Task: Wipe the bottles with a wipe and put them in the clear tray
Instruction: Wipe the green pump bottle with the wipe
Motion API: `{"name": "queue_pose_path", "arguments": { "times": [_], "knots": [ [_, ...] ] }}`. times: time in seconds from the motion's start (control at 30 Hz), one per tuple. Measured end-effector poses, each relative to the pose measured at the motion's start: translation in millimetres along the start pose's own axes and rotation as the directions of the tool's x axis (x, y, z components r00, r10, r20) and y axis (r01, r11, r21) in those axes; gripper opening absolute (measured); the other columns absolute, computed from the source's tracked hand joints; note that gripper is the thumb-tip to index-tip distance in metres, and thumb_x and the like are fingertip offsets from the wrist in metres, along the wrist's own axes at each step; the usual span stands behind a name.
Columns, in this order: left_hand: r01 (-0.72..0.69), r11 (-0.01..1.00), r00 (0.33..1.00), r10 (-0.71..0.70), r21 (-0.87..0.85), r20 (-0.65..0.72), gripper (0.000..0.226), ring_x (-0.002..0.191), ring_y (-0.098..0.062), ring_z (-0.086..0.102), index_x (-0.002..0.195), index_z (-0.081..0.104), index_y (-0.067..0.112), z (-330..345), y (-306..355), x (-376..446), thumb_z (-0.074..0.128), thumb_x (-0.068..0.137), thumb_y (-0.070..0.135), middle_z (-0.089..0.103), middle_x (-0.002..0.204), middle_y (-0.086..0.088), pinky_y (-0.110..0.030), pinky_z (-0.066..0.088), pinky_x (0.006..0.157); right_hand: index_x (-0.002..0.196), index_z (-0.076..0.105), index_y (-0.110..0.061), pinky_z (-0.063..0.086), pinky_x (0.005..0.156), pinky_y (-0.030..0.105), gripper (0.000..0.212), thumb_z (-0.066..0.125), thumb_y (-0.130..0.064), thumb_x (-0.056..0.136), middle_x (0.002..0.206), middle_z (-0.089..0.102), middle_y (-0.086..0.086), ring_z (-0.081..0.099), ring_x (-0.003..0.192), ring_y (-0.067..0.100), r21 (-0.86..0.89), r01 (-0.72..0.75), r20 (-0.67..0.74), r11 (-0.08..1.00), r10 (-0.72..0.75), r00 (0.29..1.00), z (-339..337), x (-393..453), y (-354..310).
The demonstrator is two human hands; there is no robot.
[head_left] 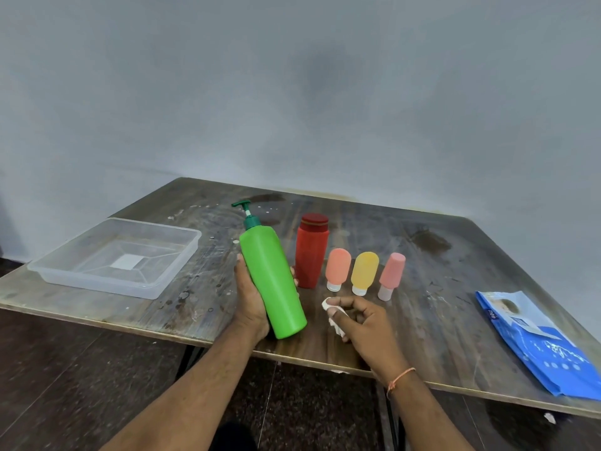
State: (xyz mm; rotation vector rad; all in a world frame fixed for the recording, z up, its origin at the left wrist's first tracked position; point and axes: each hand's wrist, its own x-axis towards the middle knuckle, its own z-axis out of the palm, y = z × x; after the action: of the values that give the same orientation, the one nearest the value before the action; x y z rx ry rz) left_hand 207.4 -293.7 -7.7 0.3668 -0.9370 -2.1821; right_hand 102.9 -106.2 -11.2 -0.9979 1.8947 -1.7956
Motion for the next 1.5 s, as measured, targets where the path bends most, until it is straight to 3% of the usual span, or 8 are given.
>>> {"name": "queue_pose_path", "arguments": {
  "times": [0.23,0.37,0.53,0.63,0.87,1.07,1.3,1.5],
  "knots": [
    [-0.107,0.990,0.994,0.106,0.087,0.016,0.094,0.066,-0.027,0.067,0.095,0.079,0.017,9.5,0.4,-9.4,0.063,0.055,0.100,0.070,0.088,-0.017,-0.035,0.057,0.063,0.105,0.082,-0.015,0.048,0.056,0.024,0.012,0.077,-0.008,0.097,0.069,0.069,0.006,0.056,0.062,0.014,0.104,-0.012,0.034,0.995,0.008,0.999,-6.1,3.4,3.0],
    [-0.191,0.925,0.981,0.175,0.329,0.079,0.103,0.070,-0.025,0.067,0.109,0.073,0.009,15.3,8.7,-17.3,0.056,0.065,0.100,0.070,0.091,-0.016,-0.038,0.057,0.063,0.106,0.082,-0.014,0.047,0.058,0.024,0.011,0.077,-0.008,0.098,0.068,0.068,0.003,0.055,0.061,0.013,0.113,0.001,0.058,0.994,-0.008,0.998,-6.6,4.2,7.6],
    [-0.564,0.418,0.813,0.429,0.712,0.393,0.041,0.107,-0.012,0.063,0.134,0.048,0.048,13.5,20.9,-36.2,0.040,0.099,0.069,0.062,0.119,0.003,-0.030,0.052,0.088,0.107,0.082,-0.015,0.047,0.060,0.025,0.011,0.077,-0.011,0.098,0.069,0.068,0.006,0.054,0.062,0.015,0.144,0.013,0.059,0.989,-0.021,0.998,-9.2,4.6,9.2],
    [-0.645,0.203,0.726,0.466,0.737,0.506,0.044,0.121,-0.016,0.055,0.140,0.036,0.059,13.7,21.5,-43.5,0.041,0.098,0.072,0.054,0.129,0.012,-0.031,0.047,0.098,0.107,0.083,-0.017,0.048,0.062,0.027,0.011,0.078,-0.013,0.098,0.070,0.068,0.006,0.054,0.063,0.016,0.153,0.021,0.060,0.988,-0.031,0.998,-10.8,3.9,9.7],
    [-0.500,0.252,0.826,0.427,0.829,0.368,0.069,0.134,-0.012,0.043,0.138,0.014,0.070,9.2,23.2,-58.5,0.055,0.085,0.084,0.037,0.140,0.025,-0.045,0.045,0.111,0.107,0.083,-0.021,0.049,0.062,0.027,0.012,0.078,-0.016,0.097,0.075,0.072,0.007,0.056,0.065,0.014,0.148,0.021,0.054,0.989,-0.029,0.998,-12.2,2.0,9.4],
    [-0.332,0.325,0.916,0.334,0.886,0.221,0.139,0.148,-0.015,0.038,0.159,-0.001,0.054,-8.4,23.8,-58.6,0.094,0.058,0.068,0.027,0.161,0.010,-0.051,0.042,0.117,0.108,0.083,-0.018,0.049,0.061,0.024,0.012,0.079,-0.014,0.097,0.074,0.073,0.006,0.057,0.063,0.012,0.143,0.027,0.048,0.989,-0.034,0.998,-12.4,-0.6,5.5],
    [-0.309,0.469,0.950,0.192,0.827,0.246,0.106,0.117,-0.019,0.070,0.149,0.035,0.054,-37.1,25.4,-54.6,0.095,0.062,0.044,0.063,0.128,0.020,-0.038,0.064,0.086,0.106,0.083,-0.017,0.049,0.061,0.024,0.012,0.078,-0.011,0.097,0.072,0.071,0.006,0.056,0.063,0.012,0.160,0.035,0.046,0.986,-0.043,0.998,-11.9,-2.0,2.7],
    [-0.306,0.263,0.914,0.351,0.915,0.205,0.095,0.107,0.001,0.062,0.138,0.043,0.043,-19.8,21.7,-61.2,0.099,0.062,0.050,0.057,0.122,0.029,-0.018,0.051,0.082,0.108,0.083,-0.018,0.049,0.063,0.027,0.012,0.079,-0.015,0.097,0.074,0.073,0.006,0.058,0.065,0.014,0.151,0.027,0.044,0.988,-0.034,0.998,-10.8,-0.9,5.7]
  ]
}}
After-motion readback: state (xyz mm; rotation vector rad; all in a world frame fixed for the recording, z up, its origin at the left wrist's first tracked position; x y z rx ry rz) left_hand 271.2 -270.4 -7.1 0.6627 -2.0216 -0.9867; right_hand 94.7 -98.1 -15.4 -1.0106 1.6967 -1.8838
